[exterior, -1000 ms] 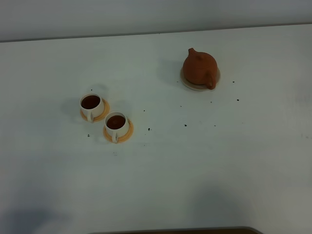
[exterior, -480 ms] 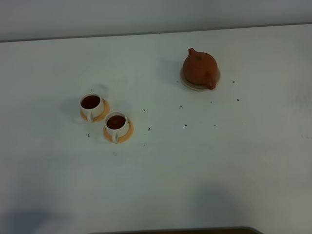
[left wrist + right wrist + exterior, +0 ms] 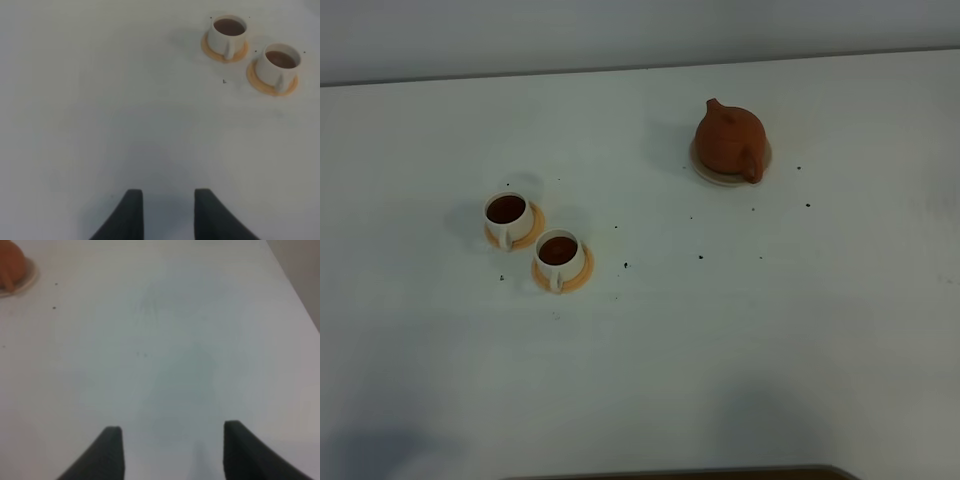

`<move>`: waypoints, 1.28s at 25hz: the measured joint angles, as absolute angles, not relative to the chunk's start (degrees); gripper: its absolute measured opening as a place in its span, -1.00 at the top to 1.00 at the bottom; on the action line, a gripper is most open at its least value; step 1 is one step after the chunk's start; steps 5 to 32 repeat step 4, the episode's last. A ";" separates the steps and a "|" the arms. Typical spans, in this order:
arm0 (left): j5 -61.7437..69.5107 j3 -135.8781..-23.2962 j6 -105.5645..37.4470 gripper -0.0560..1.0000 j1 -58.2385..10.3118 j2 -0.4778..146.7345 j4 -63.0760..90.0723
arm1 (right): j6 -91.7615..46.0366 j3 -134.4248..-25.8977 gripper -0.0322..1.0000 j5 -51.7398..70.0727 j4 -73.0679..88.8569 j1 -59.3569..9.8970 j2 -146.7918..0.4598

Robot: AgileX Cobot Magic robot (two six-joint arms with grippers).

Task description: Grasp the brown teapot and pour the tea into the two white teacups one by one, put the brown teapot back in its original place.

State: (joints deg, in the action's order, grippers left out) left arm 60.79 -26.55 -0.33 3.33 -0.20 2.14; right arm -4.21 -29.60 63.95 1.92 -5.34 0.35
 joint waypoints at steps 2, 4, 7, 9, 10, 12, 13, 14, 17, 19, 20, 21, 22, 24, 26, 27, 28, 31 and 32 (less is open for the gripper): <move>60.79 -26.55 0.00 0.34 3.33 -0.20 2.14 | -4.21 -29.60 0.02 63.95 1.92 -5.34 0.35; 60.79 -26.55 0.00 0.34 3.33 -0.20 2.14 | -4.21 -29.60 0.02 63.95 1.92 -5.34 0.39; 60.79 -26.55 0.00 0.34 3.33 -0.20 2.14 | -4.21 -29.60 0.02 63.95 1.92 -5.34 0.39; 60.79 -26.55 0.00 0.34 3.33 -0.20 2.14 | -4.21 -29.60 0.02 63.95 1.92 -5.34 0.39; 60.79 -26.55 0.00 0.34 3.33 -0.20 2.14 | -4.21 -29.60 0.02 63.95 1.92 -5.34 0.39; 60.79 -26.55 0.00 0.34 3.33 -0.20 2.14 | -4.21 -29.60 0.02 63.95 1.92 -5.34 0.39; 60.79 -26.55 0.00 0.34 3.33 -0.20 2.14 | -4.21 -29.60 0.02 63.95 1.92 -5.34 0.39; 60.79 -26.55 0.00 0.34 3.33 -0.20 2.14 | -4.21 -29.60 0.02 63.95 1.92 -5.34 0.39; 60.79 -26.55 0.00 0.34 3.33 -0.20 2.14 | -4.21 -29.60 0.02 63.95 1.92 -5.34 0.39; 60.79 -26.55 0.00 0.34 3.33 -0.20 2.14 | -4.21 -29.60 0.02 63.95 1.92 -5.34 0.39; 60.79 -26.55 0.00 0.34 3.33 -0.20 2.14 | -4.21 -29.60 0.02 63.95 1.92 -5.34 0.39; 60.79 -26.55 0.00 0.34 3.33 -0.20 2.14 | -4.21 -29.60 0.02 63.95 1.92 -5.34 0.39; 60.79 -26.55 0.00 0.34 3.33 -0.20 2.14 | -4.21 -29.60 0.02 63.95 1.92 -5.34 0.39; 60.79 -26.55 0.00 0.34 3.33 -0.20 2.14 | -4.21 -29.60 0.02 63.95 1.92 -5.34 0.39; 60.79 -26.55 0.00 0.34 3.33 -0.20 2.14 | -4.21 -29.60 0.02 63.95 1.92 -5.34 0.39; 60.79 -26.55 0.00 0.34 3.33 -0.20 2.14 | -4.21 -29.60 0.02 63.95 1.92 -5.34 0.39; 60.79 -26.55 0.00 0.34 3.33 -0.20 2.14 | -4.21 -29.60 0.02 63.95 1.92 -5.34 0.39; 60.79 -26.55 0.00 0.34 3.33 -0.20 2.14 | -4.21 -29.60 0.02 63.95 1.92 -5.34 0.39; 60.79 -26.55 0.00 0.34 3.33 -0.20 2.14 | -4.21 -29.60 0.02 63.95 1.92 -5.34 0.39</move>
